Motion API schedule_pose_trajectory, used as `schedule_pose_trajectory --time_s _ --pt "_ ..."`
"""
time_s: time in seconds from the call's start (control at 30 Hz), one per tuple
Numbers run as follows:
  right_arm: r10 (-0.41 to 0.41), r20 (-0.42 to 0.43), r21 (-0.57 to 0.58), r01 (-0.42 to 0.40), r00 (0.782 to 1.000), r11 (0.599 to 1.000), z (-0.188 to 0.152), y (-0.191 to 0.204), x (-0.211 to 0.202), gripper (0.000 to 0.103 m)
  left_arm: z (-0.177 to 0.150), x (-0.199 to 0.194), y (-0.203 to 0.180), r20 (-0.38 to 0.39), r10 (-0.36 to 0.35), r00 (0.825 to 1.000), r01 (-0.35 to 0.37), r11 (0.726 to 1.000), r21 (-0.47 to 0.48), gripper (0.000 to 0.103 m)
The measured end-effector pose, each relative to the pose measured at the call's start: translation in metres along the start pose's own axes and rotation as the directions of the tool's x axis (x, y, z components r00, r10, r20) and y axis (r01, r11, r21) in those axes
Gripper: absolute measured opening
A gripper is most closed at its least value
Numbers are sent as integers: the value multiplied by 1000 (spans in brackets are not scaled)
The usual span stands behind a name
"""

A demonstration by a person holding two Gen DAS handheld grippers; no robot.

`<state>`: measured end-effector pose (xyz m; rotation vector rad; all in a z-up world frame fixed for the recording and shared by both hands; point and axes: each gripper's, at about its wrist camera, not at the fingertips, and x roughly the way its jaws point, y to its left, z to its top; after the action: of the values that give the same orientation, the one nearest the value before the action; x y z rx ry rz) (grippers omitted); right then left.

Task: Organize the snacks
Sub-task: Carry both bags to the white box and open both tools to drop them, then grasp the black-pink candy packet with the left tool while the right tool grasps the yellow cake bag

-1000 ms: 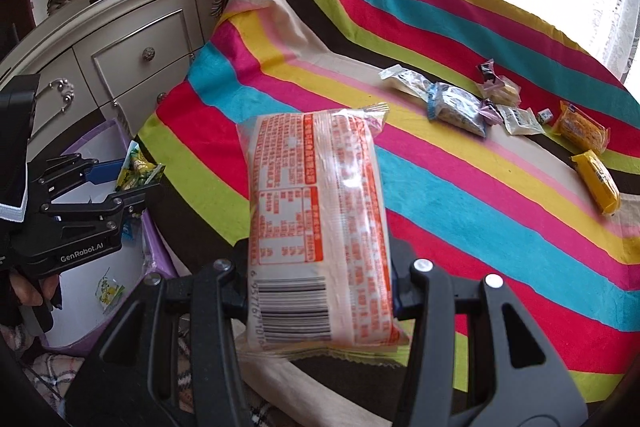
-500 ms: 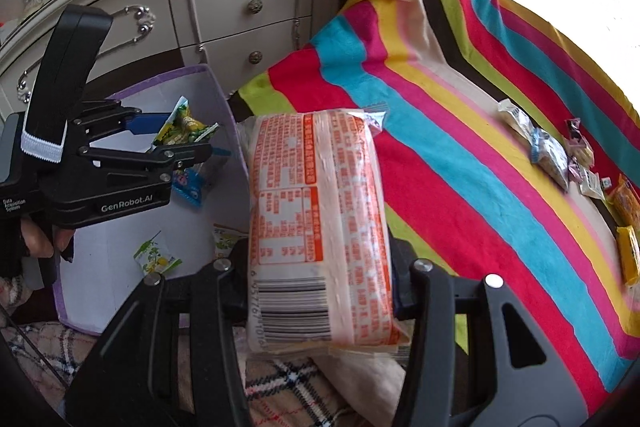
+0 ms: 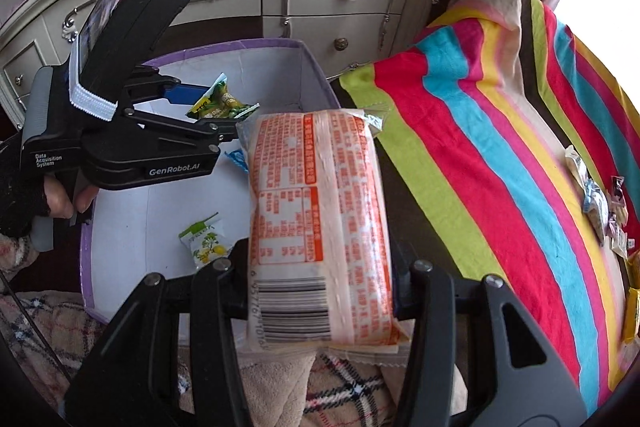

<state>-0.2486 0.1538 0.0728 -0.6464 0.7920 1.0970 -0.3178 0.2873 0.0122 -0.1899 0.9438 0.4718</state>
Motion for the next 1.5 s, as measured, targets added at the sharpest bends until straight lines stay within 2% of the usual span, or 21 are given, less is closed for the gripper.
schedule_pose_trajectory --time_s 0.2,0.5,0.63,0.73,0.8,0.83,0.93,1.1,1.27,1.37,1.5 --pt "33 -13 -63 -34 999 997 3 20 9 51 -6 1 15 -10 45 999 -45 999 -18 47" --pt "88 -13 -87 -89 996 992 5 33 13 51 -12 4 44 -41 113 993 -116 992 -53 47" --pt "108 -44 -77 -111 993 991 3 34 20 51 -14 3 54 -55 156 986 -159 986 -58 49" --pt "131 -46 -85 -134 990 987 2 35 19 56 -13 1 58 -59 179 982 -183 980 -77 65" --pt "109 -23 -98 -111 994 989 3 36 15 67 -11 -4 59 -46 196 980 -199 976 -85 77" --pt "92 -9 -98 -93 996 991 3 35 13 71 -9 -6 58 -35 198 980 -200 976 -89 78" --pt "50 12 -53 -49 999 997 4 20 7 72 -1 -14 53 1 191 982 -189 976 -104 79" --pt "-56 32 111 52 998 992 -8 -34 -8 72 20 -24 29 63 109 992 -101 988 -115 79" --pt "-201 8 257 192 980 947 -34 -96 -31 74 46 -31 -28 110 -40 993 44 999 -27 82" --pt "-277 -14 350 264 961 899 -61 -135 -50 75 60 -30 -77 105 -156 982 151 987 49 82" --pt "-350 -66 510 333 935 793 -111 -201 -74 79 78 -21 -150 53 -316 947 308 943 128 82"
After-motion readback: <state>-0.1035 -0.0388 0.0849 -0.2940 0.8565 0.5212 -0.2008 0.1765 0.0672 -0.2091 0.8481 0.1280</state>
